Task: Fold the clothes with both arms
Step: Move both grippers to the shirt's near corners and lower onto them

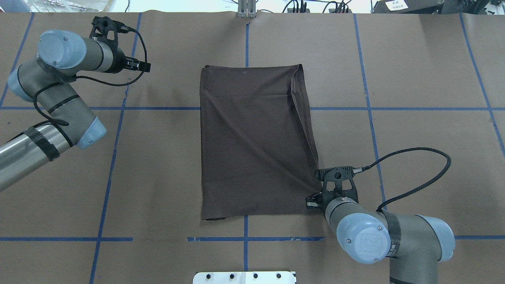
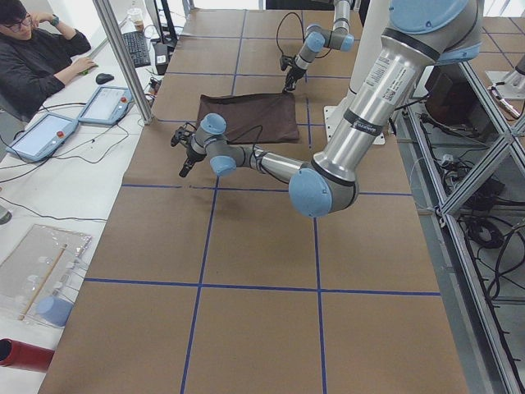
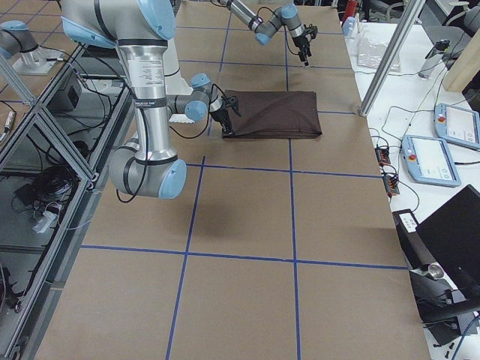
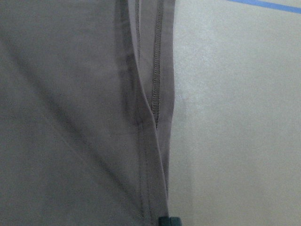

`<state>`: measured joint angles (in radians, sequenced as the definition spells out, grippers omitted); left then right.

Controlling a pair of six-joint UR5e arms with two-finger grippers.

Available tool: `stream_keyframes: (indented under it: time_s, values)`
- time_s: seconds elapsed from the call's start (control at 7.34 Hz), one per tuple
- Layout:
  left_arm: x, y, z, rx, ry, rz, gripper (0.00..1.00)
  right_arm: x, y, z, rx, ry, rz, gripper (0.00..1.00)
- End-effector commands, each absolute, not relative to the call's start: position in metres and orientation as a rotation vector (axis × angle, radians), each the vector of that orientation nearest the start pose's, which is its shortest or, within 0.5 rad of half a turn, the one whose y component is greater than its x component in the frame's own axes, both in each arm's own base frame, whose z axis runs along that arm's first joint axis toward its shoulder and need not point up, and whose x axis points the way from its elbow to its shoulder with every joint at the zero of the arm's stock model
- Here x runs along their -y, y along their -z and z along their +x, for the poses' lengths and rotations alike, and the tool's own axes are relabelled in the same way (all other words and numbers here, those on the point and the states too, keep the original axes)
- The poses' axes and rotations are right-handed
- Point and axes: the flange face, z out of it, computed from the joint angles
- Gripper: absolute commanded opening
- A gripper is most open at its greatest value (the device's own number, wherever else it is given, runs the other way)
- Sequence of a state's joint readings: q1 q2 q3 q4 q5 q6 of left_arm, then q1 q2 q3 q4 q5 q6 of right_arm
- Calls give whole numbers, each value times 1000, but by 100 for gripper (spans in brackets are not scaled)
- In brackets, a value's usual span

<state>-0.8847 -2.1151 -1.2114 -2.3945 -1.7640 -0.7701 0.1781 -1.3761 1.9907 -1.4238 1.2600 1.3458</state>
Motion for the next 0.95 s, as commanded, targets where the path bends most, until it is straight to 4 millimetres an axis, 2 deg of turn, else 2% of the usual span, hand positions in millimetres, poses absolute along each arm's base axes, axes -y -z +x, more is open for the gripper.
stream_keyframes:
  time_s: [0.0,0.14,0.27,0.41,0.55,0.68,0.82]
  values:
    - [646,-422,382,-799,-21,633,100,254,-356,-504,683,-99,430,99]
    - [646,-421,382,-801,-20,633,100,254,-352,-504,702,-98,422,100]
    - [645,-418,382,-806,-20,636,100,257,-336,-498,774,-115,432,100]
    - [642,-404,381,-837,9,638,100,271,-326,-484,896,-138,407,100]
    - [626,-390,396,-922,19,574,100,288,-319,-465,975,-155,372,100]
    - [592,-365,422,-1030,84,485,100,302,-314,-444,1047,-198,353,100]
    - [539,-345,451,-1115,107,419,100,311,-325,-423,1095,-200,318,100]
